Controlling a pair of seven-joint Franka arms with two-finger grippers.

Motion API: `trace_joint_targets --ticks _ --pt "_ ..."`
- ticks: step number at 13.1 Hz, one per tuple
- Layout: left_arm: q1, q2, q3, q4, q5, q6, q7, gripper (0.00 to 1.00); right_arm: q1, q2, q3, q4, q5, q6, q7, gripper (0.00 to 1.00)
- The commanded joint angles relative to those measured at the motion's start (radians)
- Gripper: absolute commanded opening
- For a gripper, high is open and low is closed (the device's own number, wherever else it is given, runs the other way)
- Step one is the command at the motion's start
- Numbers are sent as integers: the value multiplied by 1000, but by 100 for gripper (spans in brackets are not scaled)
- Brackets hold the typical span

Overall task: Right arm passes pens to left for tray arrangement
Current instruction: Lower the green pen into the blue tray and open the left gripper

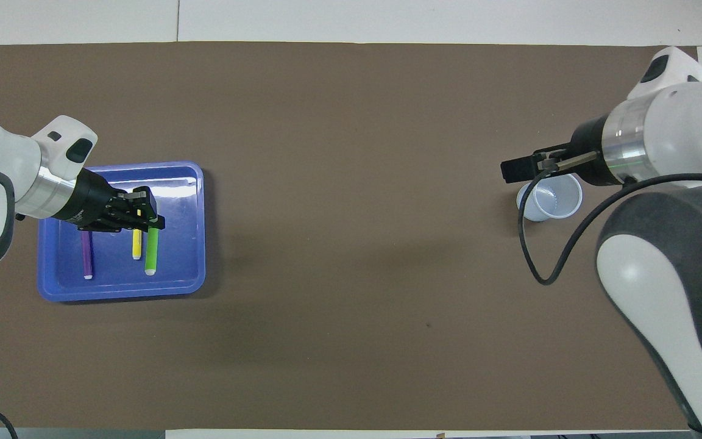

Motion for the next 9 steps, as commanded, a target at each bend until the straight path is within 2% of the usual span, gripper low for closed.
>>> trace_joint_targets --ticks 1,4,9 --pt "-2 24 -4 -57 116 109 145 0 34 -31 -78 -34 -92 -34 117 100" --pt "-8 28 -4 -170 193 267 204 0 83 -20 -175 13 -111 -104 131 100" --pt "3 62 -4 -226 213 377 198 0 84 17 -174 139 -176 -273 218 100"
